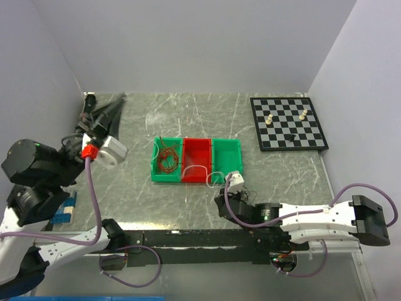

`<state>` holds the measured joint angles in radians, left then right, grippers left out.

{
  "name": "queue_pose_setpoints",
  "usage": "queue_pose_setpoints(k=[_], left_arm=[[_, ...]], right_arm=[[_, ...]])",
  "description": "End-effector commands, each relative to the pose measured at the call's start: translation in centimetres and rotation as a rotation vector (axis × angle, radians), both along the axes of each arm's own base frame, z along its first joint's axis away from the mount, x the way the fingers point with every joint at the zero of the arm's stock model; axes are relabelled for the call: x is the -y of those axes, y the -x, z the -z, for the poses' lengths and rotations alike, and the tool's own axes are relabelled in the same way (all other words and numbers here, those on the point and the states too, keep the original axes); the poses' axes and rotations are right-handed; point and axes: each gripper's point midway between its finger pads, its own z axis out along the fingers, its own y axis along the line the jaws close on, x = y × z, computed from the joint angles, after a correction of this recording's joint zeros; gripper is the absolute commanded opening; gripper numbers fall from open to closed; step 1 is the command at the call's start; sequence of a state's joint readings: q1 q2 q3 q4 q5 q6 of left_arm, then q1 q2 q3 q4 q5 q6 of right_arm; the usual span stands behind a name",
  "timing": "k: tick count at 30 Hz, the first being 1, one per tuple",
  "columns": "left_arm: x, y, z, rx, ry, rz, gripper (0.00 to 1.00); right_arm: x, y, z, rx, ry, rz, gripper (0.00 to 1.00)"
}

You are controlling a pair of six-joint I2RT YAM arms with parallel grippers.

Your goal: Untangle the cables

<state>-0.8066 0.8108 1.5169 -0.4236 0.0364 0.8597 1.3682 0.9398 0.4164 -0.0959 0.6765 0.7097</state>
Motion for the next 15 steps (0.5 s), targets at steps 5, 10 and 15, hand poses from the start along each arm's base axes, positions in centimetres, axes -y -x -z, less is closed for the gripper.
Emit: queue_pose_setpoints(k=[5, 10, 15], left_arm=[[-11.0, 1.2, -14.0, 0.444, 0.499, -0.452, 0.01], [-9.5, 0.8, -13.7, 0.35, 0.451, -0.362, 0.01], [-3.6, 0.9, -7.3, 0.16, 0.214, -0.097, 0.01]], right_arm=[[3.2, 3.0, 2.1, -0.102, 0.033, 0.087, 0.0], [3.0, 3.5, 1.7, -0.085, 0.024, 0.067, 0.0], [1.2, 3.1, -1.4, -0.007, -0.023, 0.001, 0.0]])
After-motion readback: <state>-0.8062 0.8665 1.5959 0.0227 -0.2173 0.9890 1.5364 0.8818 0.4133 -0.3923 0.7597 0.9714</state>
